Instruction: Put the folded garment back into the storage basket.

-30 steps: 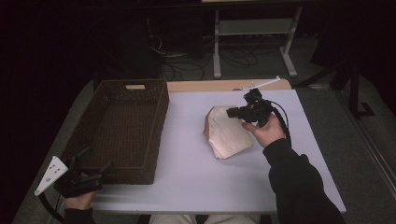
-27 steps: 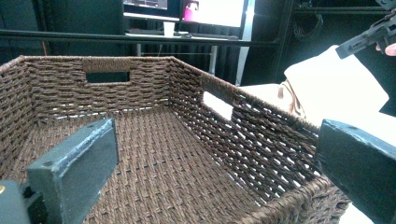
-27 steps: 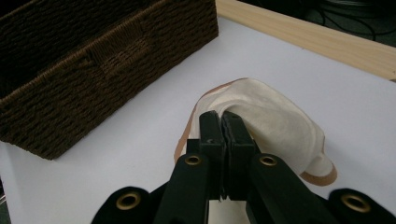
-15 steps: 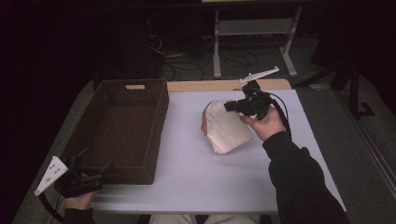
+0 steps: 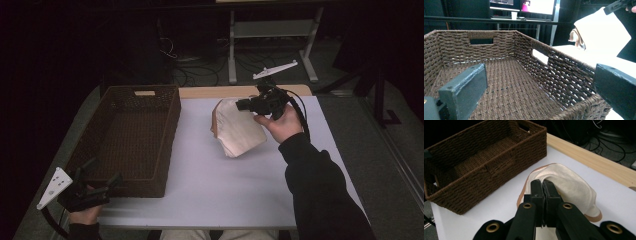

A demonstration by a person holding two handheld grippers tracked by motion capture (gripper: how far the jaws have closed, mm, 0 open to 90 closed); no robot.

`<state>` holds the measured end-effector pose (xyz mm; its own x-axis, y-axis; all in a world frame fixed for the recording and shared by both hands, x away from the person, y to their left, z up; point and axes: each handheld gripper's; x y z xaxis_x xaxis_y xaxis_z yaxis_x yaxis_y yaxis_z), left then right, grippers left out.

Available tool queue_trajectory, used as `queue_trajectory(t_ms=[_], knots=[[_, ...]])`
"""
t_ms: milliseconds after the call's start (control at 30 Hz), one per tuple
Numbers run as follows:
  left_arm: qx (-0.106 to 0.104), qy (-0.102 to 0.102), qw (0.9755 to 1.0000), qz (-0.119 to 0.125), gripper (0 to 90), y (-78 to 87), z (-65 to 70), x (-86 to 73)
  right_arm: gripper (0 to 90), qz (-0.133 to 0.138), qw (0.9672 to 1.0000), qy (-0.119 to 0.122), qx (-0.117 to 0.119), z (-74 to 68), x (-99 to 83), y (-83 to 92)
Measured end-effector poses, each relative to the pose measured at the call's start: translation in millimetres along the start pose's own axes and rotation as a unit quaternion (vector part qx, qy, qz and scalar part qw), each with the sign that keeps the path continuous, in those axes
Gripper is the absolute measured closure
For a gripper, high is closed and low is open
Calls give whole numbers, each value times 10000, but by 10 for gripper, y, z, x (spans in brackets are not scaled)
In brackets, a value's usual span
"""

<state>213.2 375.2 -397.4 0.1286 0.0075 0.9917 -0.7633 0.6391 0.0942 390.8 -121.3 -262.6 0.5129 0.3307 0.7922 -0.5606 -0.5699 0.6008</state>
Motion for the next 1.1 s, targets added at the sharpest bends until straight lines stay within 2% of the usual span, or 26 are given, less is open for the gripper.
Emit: queue_trajectory(t_ms=[333,1100], knots=[[-11,-1,10000,12,0,3,-1,2,870,46,9999,101,-4,-71,134,18],[-11,12,10000,19,0,5,-4,1,870,279,9991,278,184,-242,456,2]])
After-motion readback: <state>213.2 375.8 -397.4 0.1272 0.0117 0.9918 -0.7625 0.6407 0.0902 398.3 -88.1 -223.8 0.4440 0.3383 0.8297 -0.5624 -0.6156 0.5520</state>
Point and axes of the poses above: each handheld gripper's, and its own axes: y roughly backward along the jaws, x roughly out of its top, z roughly to its right, and after that the axes turned 8 degrees about -x, right-handed
